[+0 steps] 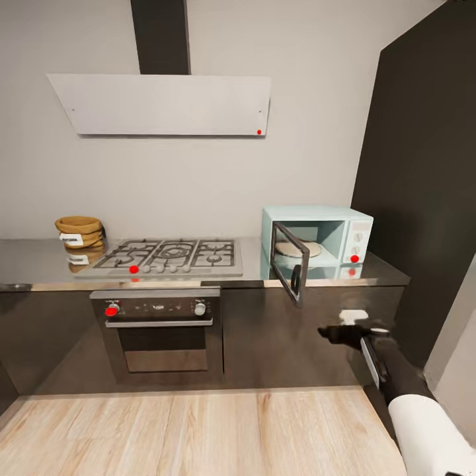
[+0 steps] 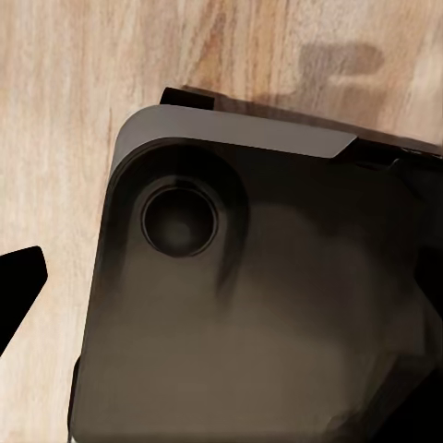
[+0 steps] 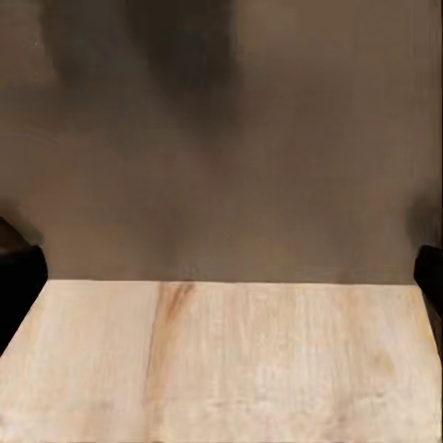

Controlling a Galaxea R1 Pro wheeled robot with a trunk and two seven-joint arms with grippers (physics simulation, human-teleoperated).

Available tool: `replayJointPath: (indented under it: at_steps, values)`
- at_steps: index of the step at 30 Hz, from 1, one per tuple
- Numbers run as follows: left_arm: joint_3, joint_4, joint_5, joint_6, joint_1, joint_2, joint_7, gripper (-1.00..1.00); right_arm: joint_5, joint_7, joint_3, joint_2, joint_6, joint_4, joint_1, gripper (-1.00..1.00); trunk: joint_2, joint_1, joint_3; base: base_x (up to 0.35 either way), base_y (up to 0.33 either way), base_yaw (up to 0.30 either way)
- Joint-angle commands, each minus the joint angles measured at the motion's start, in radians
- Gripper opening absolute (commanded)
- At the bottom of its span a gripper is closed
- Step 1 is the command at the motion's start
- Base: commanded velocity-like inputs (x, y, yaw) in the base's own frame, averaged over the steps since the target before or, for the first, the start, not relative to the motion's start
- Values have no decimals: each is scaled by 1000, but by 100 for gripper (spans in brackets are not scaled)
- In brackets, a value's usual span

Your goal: In the kitchen, take the popcorn bag from the countertop, put it into the microwave, and heat it until the popcorn is cooked so the cooked popcorn ends up inside the bag.

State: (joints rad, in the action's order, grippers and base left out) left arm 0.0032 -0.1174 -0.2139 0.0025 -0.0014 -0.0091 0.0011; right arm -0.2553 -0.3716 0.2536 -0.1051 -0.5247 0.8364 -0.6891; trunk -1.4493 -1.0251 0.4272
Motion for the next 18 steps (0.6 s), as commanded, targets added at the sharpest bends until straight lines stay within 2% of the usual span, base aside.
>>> replayJointPath:
  at_steps: [1, 2, 3, 5, 6, 7, 8, 9, 13, 18]
  values:
    - [0, -1, -7, 0, 0, 0, 0, 100, -35, 17, 4, 1, 51, -125, -1, 100, -1, 0, 1, 0, 0, 0]
    - [0, -1, -7, 0, 0, 0, 0, 100, -49, 28, 3, 1, 97, -203, -1, 100, -1, 0, 1, 0, 0, 0]
    - [0, -1, -7, 0, 0, 0, 0, 100, -74, 42, 3, 3, 165, -324, -1, 100, -1, 0, 1, 0, 0, 0]
    - [0, -1, -7, 0, 0, 0, 0, 100, -113, 67, 3, 6, 236, -494, -1, 100, -1, 0, 1, 0, 0, 0]
    - [0, 0, -7, 0, 0, 0, 0, 100, -143, 90, 3, 9, 300, -657, -1, 100, -1, 0, 1, 0, 0, 0]
    - [0, 1, -7, 0, 0, 0, -1, 100, -154, 107, 3, 11, 369, -782, 3, 100, -1, 0, 1, 0, 0, 0]
    - [0, 1, -7, 0, 0, 0, -1, 100, -157, 114, 3, 11, 392, -814, 12, 100, -1, 0, 1, 0, 0, 0]
    - [0, 1, -8, 0, 0, 0, -1, 100, -159, 124, 3, 12, 423, -847, 77, 100, -1, 0, 1, 0, 0, 0]
    - [0, 1, -8, 0, 0, 0, 0, 100, -158, 134, 3, 14, 445, -867, 265, 100, -1, 0, 1, 0, 0, 0]
    - [0, 1, -9, 0, 0, 0, 0, 100, -155, 137, 4, 17, 474, -869, 392, 100, -1, 0, 1, 0, 0, 0]
